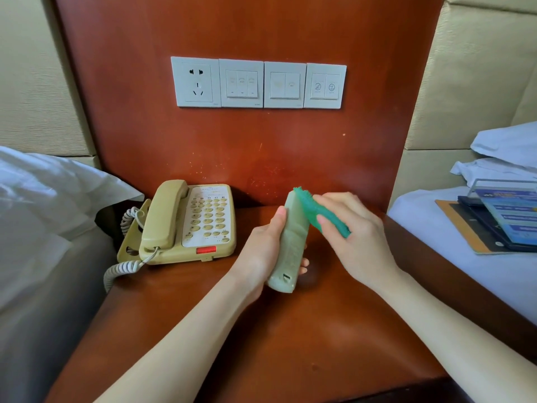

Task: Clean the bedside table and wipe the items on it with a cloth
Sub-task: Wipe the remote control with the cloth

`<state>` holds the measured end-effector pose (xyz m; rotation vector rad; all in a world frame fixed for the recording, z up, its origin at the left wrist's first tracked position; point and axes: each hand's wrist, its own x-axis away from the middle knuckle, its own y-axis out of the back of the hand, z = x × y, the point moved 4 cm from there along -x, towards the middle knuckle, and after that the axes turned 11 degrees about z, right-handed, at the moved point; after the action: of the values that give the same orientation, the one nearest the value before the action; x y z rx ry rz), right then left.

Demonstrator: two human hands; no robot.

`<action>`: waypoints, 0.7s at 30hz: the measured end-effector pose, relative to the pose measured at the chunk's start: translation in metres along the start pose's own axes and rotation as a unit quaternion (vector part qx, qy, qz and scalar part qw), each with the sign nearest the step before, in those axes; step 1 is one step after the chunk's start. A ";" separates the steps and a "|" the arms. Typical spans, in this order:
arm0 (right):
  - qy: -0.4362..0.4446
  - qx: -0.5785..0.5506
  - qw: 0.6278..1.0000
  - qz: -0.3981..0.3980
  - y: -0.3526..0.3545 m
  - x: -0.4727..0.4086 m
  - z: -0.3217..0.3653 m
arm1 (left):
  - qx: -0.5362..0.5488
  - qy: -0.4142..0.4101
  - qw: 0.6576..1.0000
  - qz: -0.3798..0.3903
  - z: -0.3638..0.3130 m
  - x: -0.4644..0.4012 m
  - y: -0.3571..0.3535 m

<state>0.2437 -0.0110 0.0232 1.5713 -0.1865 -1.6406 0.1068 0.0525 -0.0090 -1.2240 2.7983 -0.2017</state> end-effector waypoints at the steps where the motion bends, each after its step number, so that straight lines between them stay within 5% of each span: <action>1: 0.017 -0.004 1.000 0.019 -0.003 0.001 0.003 | 0.004 -0.006 1.000 -0.002 0.000 -0.001 0.000; 10: 0.155 -0.042 0.965 0.206 -0.025 0.012 0.036 | 0.014 -0.017 0.998 -0.062 -0.001 0.002 0.029; 14: 0.158 0.030 0.975 0.151 -0.019 0.008 0.033 | 0.036 -0.017 0.999 -0.012 -0.002 0.000 0.020; 18: 0.073 0.034 0.996 0.034 -0.002 0.000 0.010 | 0.009 -0.017 1.000 0.016 0.001 -0.003 0.008; 21: 0.025 0.017 0.999 0.023 0.003 0.000 0.000 | -0.003 -0.016 1.000 0.020 0.004 -0.004 0.006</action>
<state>0.2451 -0.0128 0.0252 1.6214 -0.2239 -1.5682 0.1056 0.0590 -0.0136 -1.1608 2.7955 -0.1692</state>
